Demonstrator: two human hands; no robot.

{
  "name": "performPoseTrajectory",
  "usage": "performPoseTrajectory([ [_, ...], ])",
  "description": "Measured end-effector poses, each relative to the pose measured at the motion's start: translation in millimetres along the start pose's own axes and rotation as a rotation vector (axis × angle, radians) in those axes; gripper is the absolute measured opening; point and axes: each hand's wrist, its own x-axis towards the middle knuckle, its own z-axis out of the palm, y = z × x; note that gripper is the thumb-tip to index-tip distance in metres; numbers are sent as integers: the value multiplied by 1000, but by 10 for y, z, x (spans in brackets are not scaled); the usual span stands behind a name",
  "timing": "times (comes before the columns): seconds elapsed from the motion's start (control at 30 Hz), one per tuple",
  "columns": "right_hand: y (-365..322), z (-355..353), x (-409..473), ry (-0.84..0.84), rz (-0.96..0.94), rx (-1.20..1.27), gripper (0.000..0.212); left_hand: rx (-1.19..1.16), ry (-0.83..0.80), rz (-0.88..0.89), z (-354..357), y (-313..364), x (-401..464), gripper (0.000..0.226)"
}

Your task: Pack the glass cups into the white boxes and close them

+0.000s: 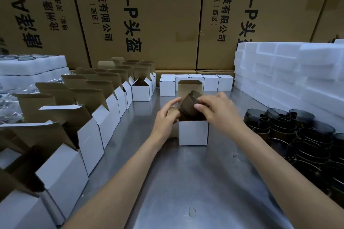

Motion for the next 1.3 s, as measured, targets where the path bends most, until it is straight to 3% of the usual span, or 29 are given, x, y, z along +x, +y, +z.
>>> performPoseTrajectory([
  [0.2, 33, 38, -42, -121, -180, -241, 22, -28, 12, -27, -1, 0, 15, 40],
  [0.4, 106, 100, -60, -183, -154, -162, 27, -12, 12, -31, -4, 18, -6, 43],
  [0.5, 83, 103, -73, 39, -23, 227, 33, -107, 10, -75, 6, 32, -32, 36],
  [0.6, 79, 123, -80, 254, 352, 820, 30, -389, 74, -208, -24, 60, -31, 38],
  [0.7, 148, 201, -143, 184, 663, 1324, 34, -619, 106, -284, -55, 62, -15, 34],
  [0.8, 113, 313, -203, 102, 679, 1534, 37, -585, 99, -304, -28, 59, -16, 23],
  [0.97, 102, 444, -225, 34, 524, 1397, 37, -331, 5, -264, 60, 77, -31, 16],
  [1.1, 90, 463, -239, 19, 501, 1189, 48, -101, -46, -217, 100, 60, -43, 31],
  [1.2, 81, 493, -200, 27, 470, 1146, 58, -154, 7, -187, 128, 76, -37, 35],
  [1.3, 103, 531, -226, 60, 438, 1116, 41, -210, 46, -204, 156, 96, -40, 36],
])
